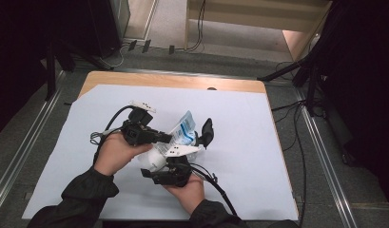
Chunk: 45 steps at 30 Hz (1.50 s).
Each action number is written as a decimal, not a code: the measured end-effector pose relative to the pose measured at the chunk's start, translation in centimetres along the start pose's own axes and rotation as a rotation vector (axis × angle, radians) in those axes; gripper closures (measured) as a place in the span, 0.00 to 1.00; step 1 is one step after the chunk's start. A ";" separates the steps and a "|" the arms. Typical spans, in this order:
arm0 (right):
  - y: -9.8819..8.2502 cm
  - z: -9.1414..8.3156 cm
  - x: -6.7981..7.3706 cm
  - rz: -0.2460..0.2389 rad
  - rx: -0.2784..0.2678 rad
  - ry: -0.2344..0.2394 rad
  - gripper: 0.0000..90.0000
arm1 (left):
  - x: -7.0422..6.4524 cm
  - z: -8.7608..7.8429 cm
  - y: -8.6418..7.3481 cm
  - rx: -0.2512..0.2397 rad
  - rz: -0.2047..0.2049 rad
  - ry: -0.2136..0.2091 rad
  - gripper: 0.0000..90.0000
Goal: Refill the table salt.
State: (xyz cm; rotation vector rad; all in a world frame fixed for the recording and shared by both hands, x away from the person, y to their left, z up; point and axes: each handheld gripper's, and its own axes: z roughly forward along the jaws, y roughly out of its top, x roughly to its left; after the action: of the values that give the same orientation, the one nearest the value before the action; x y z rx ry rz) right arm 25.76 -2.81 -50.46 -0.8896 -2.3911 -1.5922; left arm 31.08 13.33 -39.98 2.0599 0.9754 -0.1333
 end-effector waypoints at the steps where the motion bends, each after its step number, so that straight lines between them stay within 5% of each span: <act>1: 0.0 0.0 -0.1 0.002 -0.005 0.005 0.56 | 0.0 -0.1 0.0 0.001 0.000 -0.004 0.99; 16: 0.3 -0.4 -0.3 0.041 -0.046 0.075 0.59 | 0.0 -0.5 0.1 -0.028 -0.006 -0.036 0.95; 45: 0.7 -0.2 -0.5 0.031 -0.017 0.071 0.58 | 0.4 0.0 0.1 -0.050 -0.013 -0.022 0.97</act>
State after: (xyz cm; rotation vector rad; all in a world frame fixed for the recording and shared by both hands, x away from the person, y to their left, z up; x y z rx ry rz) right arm 26.43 -3.02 -50.02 -0.8538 -2.3079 -1.6069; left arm 31.41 13.47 -40.09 2.0033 0.9691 -0.1371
